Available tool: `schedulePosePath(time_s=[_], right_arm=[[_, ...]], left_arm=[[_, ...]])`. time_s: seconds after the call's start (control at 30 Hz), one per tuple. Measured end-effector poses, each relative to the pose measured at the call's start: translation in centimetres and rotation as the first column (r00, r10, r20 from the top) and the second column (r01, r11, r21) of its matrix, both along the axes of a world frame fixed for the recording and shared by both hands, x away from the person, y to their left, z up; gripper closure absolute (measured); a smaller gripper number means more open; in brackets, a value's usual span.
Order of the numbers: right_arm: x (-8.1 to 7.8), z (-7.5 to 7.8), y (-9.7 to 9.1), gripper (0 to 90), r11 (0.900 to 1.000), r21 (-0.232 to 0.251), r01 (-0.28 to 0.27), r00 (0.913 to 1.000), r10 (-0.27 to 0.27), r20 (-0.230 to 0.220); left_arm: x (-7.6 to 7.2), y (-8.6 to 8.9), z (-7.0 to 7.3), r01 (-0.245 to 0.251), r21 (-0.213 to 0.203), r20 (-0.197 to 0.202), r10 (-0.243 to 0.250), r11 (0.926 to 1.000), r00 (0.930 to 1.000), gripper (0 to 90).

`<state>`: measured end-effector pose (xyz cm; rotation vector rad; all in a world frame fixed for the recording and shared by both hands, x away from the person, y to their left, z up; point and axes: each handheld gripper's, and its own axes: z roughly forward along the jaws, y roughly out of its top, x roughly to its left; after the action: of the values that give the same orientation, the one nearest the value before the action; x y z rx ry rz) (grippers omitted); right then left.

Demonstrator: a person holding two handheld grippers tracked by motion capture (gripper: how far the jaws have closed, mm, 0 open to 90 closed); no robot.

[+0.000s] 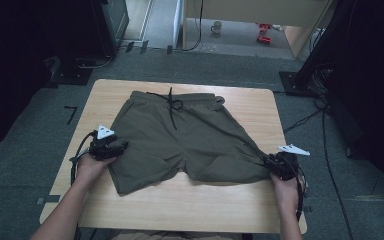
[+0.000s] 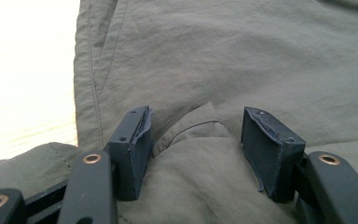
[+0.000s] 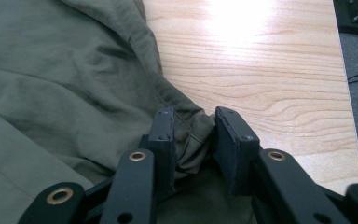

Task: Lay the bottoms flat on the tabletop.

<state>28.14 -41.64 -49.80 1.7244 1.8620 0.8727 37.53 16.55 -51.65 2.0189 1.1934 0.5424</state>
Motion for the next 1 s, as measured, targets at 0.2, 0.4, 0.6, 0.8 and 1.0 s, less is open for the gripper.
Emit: schedulePosePath(time_s=[0.2,0.4,0.6,0.8,1.0], right_arm=[[-0.7,1.7,1.1,63.6,0.9977,0.064,-0.022,0.9977,0.018,0.065],[-0.5,2.2,4.3,78.6,0.9894,0.081,-0.121,0.9912,0.116,0.064],[0.3,0.6,6.2,82.3,0.9859,0.048,-0.160,0.9870,0.159,0.023],[0.4,-1.0,6.4,82.0,0.9821,0.075,-0.173,0.9846,0.174,-0.014],[-1.8,-0.9,7.6,76.6,0.9723,0.069,-0.223,0.9742,0.225,-0.017]], left_arm=[[0.0,0.0,0.0,-0.001,-0.001,0.000,0.001,1.0000,1.0000,42.9],[-0.1,-0.1,0.0,-0.001,-0.003,-0.003,0.001,1.0000,1.0000,42.0],[-0.2,0.0,0.0,-0.001,-0.012,-0.004,0.001,0.9999,1.0000,42.1],[-0.2,0.1,0.0,0.000,-0.015,-0.006,0.000,0.9999,1.0000,42.1],[-0.2,0.0,0.0,0.000,-0.014,-0.004,0.000,0.9999,1.0000,41.9]])
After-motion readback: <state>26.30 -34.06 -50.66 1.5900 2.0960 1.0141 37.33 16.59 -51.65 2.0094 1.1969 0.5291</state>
